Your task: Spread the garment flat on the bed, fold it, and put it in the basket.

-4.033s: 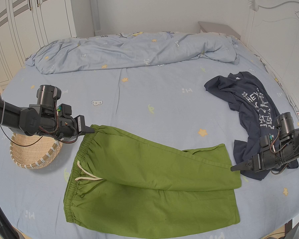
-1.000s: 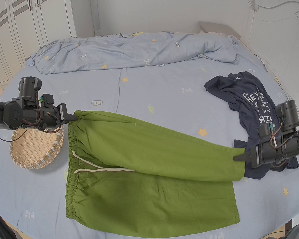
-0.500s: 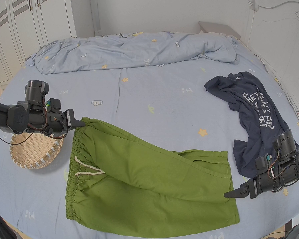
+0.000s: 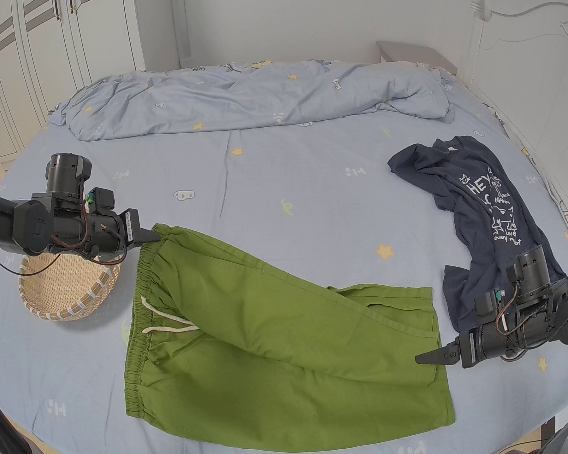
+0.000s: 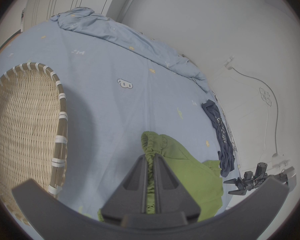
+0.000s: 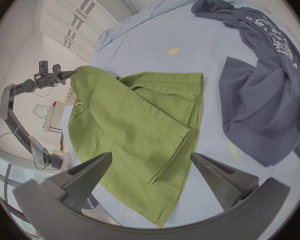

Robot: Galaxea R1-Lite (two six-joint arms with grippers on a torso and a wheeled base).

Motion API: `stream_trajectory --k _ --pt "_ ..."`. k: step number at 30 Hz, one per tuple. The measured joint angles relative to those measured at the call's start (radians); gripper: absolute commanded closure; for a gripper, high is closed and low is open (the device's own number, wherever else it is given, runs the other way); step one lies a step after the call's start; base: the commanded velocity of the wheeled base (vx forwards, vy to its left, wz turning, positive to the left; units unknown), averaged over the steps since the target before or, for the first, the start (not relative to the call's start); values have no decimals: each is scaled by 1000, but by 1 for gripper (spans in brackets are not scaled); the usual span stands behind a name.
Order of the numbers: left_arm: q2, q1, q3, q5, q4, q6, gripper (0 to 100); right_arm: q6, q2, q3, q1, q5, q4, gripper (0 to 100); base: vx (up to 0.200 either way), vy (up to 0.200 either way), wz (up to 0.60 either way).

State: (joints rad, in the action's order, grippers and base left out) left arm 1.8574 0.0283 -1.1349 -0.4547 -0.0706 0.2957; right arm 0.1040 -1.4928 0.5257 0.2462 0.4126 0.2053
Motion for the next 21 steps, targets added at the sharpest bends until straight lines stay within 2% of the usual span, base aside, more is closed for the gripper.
stream_trajectory --k 5,21 --pt "0 4 13 -1 0 -46 100 2 -26 0 -4 0 7 0 0 0 0" --pt "0 3 17 -1 0 -46 100 53 -94 13 1 -2 142 0 0 0 0"
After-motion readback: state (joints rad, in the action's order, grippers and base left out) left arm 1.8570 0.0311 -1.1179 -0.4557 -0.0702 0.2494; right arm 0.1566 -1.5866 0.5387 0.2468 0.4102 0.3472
